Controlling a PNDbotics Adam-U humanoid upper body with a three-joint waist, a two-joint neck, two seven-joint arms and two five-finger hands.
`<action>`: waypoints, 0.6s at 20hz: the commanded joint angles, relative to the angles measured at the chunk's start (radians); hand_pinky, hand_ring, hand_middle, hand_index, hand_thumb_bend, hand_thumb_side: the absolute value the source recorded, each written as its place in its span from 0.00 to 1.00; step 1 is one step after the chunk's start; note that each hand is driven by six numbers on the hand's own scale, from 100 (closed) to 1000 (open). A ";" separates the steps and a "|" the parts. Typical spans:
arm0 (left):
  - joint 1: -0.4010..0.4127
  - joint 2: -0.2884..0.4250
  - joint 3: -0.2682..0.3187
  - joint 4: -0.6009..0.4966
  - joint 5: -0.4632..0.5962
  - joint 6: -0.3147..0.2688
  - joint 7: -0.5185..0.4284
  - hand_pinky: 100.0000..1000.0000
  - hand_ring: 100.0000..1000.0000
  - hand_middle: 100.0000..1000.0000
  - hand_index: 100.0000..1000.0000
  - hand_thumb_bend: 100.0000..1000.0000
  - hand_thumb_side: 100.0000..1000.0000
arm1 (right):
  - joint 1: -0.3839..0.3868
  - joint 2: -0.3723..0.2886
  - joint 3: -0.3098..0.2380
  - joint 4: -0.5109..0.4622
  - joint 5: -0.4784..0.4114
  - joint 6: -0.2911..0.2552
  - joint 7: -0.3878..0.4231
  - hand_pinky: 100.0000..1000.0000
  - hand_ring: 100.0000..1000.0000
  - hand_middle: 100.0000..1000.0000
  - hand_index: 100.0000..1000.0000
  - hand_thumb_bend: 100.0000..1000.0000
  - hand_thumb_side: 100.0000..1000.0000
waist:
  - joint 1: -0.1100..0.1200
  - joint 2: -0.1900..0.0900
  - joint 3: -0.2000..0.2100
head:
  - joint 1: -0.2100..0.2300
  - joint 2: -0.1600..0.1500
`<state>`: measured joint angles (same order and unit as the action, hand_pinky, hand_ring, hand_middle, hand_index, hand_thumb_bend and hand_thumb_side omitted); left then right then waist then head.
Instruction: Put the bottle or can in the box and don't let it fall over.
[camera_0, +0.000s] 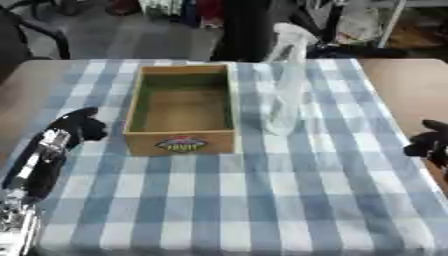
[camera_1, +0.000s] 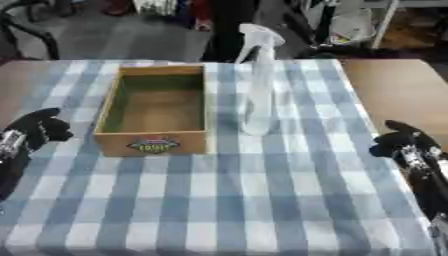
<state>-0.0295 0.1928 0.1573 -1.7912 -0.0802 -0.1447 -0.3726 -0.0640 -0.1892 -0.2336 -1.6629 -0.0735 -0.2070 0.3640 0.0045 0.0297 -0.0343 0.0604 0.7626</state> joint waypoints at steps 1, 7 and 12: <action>-0.006 0.006 0.003 -0.020 0.003 -0.001 0.000 0.71 0.63 0.60 0.85 0.02 0.96 | -0.008 -0.012 -0.006 -0.008 0.007 -0.003 0.003 0.65 0.58 0.56 0.81 0.00 0.67 | -0.001 -0.006 0.001 | 0.000 -0.007; -0.004 0.009 0.001 -0.019 0.004 -0.001 -0.002 0.71 0.63 0.60 0.85 0.02 0.96 | -0.045 -0.049 -0.001 -0.004 0.016 -0.016 0.013 0.66 0.59 0.57 0.83 0.00 0.63 | -0.003 -0.009 0.006 | -0.002 -0.005; -0.002 0.013 -0.005 -0.017 0.006 -0.001 -0.008 0.71 0.63 0.60 0.85 0.02 0.96 | -0.232 -0.209 0.011 0.033 0.049 -0.086 -0.013 0.69 0.62 0.59 0.84 0.00 0.56 | -0.010 -0.019 0.017 | -0.006 0.001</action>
<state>-0.0264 0.1928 0.1549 -1.7912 -0.0797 -0.1439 -0.3752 -0.2768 -0.3341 -0.2246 -1.6312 -0.0364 -0.2735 0.3568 -0.0061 0.0205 -0.0164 0.0585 0.7635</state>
